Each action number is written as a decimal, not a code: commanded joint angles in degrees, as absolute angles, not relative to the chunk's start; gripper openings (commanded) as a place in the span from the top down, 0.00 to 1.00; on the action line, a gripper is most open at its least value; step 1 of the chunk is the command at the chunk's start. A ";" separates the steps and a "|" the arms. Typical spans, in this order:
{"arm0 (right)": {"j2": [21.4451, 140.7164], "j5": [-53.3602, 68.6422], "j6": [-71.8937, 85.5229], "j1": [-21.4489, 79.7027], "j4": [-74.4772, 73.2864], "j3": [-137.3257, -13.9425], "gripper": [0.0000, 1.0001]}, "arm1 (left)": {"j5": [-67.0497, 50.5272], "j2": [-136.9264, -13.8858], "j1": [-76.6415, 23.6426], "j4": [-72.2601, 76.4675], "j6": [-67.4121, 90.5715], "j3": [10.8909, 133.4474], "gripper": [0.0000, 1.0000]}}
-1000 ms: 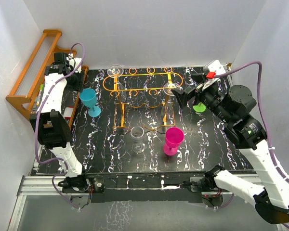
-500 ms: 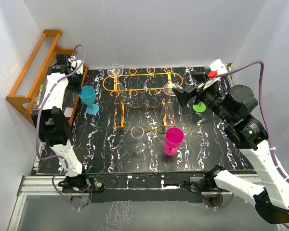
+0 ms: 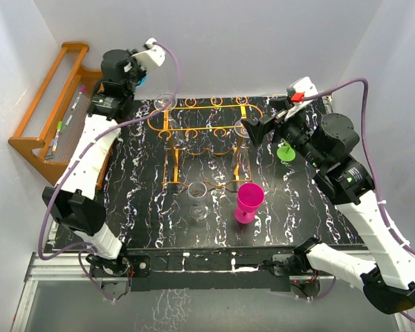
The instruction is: Place the wine glass upside down on the wine glass rack
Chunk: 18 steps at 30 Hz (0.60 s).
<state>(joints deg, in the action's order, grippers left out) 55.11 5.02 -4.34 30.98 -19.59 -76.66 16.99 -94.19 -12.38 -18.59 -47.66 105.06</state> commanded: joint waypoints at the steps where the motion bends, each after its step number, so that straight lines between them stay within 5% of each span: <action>1: 54.61 4.02 -1.81 31.11 -12.39 -79.47 0.02 | 25.42 -95.43 -17.33 9.02 -72.55 107.24 1.00; 9: 53.88 4.99 -1.35 31.11 -10.48 -78.88 0.02 | 24.60 -99.98 -23.48 14.72 -84.12 123.76 1.00; 18: 58.67 2.72 1.68 31.11 -7.10 -84.81 0.02 | 12.61 -90.52 -37.28 42.91 -102.36 99.08 1.00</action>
